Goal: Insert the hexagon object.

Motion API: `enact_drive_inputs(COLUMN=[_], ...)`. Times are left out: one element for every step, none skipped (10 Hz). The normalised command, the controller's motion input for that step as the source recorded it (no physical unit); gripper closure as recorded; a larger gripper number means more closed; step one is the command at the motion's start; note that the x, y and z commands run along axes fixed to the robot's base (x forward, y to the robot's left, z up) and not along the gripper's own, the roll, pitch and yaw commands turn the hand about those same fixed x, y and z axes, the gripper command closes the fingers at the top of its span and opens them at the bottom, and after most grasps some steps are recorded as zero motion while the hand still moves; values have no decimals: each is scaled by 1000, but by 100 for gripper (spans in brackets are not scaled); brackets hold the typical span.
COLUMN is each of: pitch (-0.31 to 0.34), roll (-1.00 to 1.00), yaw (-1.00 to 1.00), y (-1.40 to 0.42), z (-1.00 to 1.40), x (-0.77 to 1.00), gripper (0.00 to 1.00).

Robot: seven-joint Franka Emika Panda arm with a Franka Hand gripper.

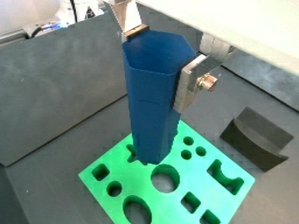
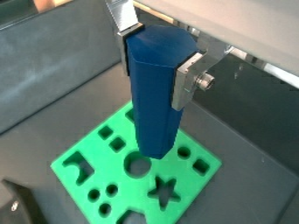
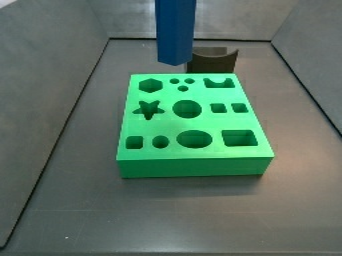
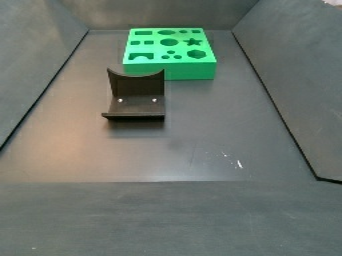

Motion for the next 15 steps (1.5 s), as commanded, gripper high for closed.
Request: enact_drive_inputs(pitch=[-54,-53,-74,-87,-33,-4,0,0,0,0,-6,-19,-19,-107,-161], roll=[130,124,83,64,51,-50,-76,-40,-50,-106,-147,-196,-147,-211,-277], yaw=[0,0,0,0,-131,-231,-54,0,0,0,0,0,0,-51,-94], y=[991,986,980,983,737,631,354,0,-103,-203,-189,-46,0,0,77], z=[-1000,-1000,-1000,-963,-563,-357,-191,-120,-117,-111,-111,-217,-306,-360,-429], x=[-260,-274,-391,-500,-383,-283,0,0,57,140,166,314,349,211,160], gripper=[100,100,100,100,100,100,100,100,100,100,100,100,100,100,100])
